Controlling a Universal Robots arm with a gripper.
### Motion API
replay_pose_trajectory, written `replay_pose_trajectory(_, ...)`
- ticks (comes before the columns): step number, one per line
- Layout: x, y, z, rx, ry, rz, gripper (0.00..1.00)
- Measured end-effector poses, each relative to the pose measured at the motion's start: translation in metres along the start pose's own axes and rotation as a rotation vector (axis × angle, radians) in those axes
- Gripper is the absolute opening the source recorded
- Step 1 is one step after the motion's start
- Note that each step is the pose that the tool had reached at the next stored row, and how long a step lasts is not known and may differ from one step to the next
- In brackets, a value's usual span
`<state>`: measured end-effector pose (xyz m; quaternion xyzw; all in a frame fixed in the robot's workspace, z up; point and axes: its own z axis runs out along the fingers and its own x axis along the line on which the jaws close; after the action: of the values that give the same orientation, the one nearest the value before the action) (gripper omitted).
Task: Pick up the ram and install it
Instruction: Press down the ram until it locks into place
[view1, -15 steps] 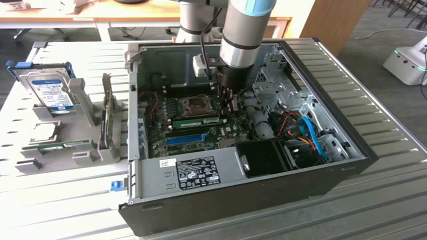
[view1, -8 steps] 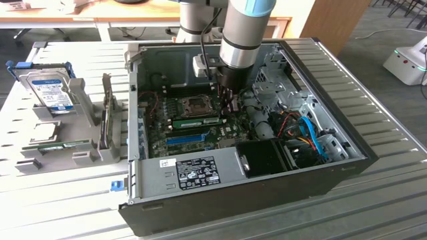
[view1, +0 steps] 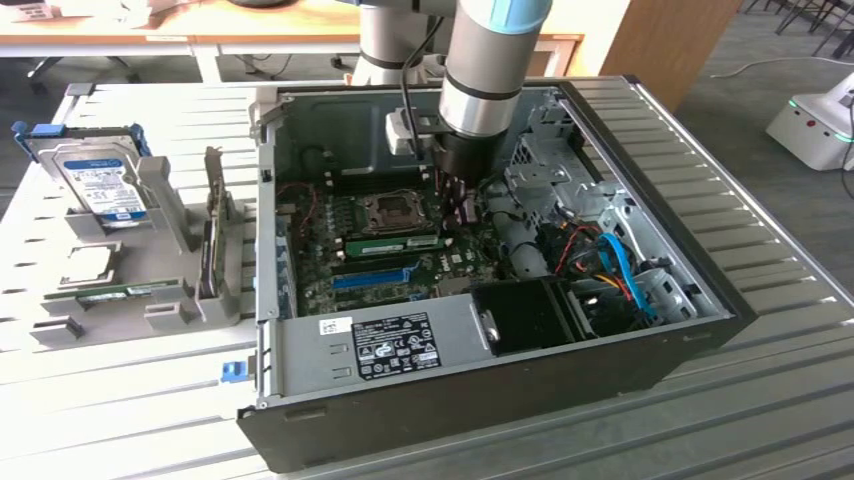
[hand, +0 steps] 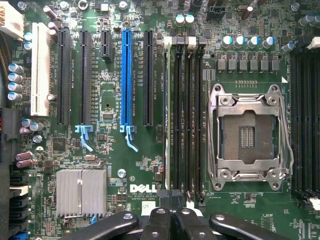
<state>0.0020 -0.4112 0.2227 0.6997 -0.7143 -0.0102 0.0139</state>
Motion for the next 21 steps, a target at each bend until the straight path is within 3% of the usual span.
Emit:
replay_pose_trajectory(11,0.0,-0.0005,0.0002,0.0002,-0.0005,0.0,0.11)
replay_pose_trajectory(21,0.0,0.0,-0.0155,-0.0002,0.0029,0.0,0.11)
